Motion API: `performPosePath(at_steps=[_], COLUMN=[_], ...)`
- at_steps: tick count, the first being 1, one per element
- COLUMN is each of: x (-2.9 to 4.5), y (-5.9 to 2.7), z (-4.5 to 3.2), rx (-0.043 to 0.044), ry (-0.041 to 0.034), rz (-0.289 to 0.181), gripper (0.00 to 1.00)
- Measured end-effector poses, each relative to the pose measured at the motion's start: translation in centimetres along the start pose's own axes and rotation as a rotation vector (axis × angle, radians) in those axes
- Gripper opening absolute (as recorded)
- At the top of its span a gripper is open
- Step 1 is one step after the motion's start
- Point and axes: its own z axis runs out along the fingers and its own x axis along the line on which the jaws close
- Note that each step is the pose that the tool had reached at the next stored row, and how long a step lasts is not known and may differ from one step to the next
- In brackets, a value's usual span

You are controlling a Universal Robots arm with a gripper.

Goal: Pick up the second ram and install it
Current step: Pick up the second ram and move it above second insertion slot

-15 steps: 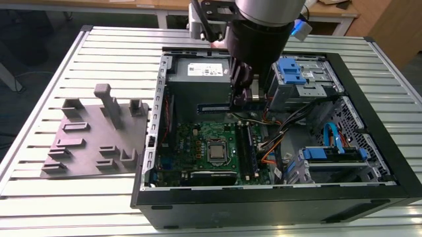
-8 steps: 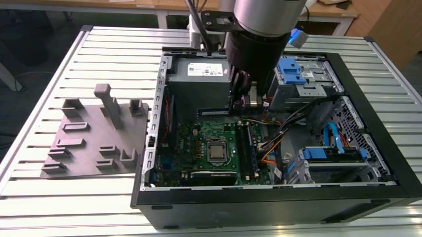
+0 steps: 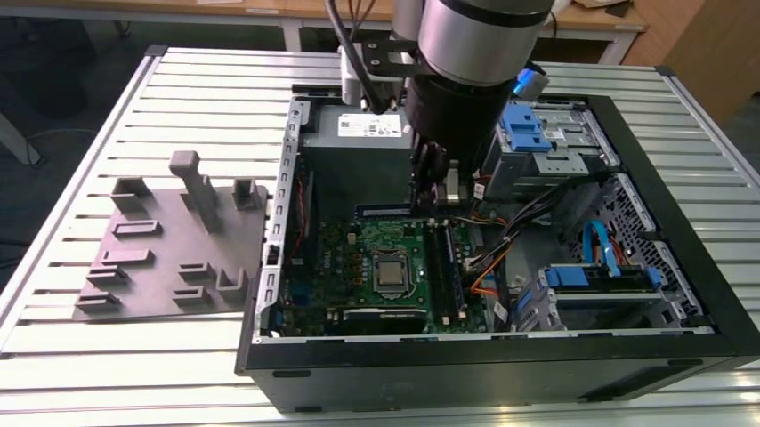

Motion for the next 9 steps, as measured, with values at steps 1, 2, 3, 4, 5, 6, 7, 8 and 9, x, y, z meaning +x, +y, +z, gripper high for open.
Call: performPosePath(at_steps=[1, 2, 3, 4, 5, 6, 7, 8, 9], x=[0.01, 0.01, 0.01, 0.02, 0.03, 0.03, 0.04, 0.05, 0.05], y=[-0.02, -0.03, -0.05, -0.06, -0.08, -0.09, -0.10, -0.11, -0.13], z=[0.18, 0.36, 0.53, 0.71, 0.90, 1.09, 1.27, 1.45, 1.63], rx=[-0.0002, -0.0004, -0.0007, -0.0008, -0.0010, -0.0011, -0.0013, -0.0014, -0.0015], ry=[0.0000, -0.0001, 0.0000, -0.0001, -0.0001, -0.0001, 0.0000, -0.0001, -0.0001], rz=[0.000, 0.000, 0.000, 0.000, 0.000, 0.000, 0.000, 0.000, 0.000], gripper=[0.14, 0.14, 0.14, 0.14, 0.14, 0.14, 0.14, 0.14, 0.14])
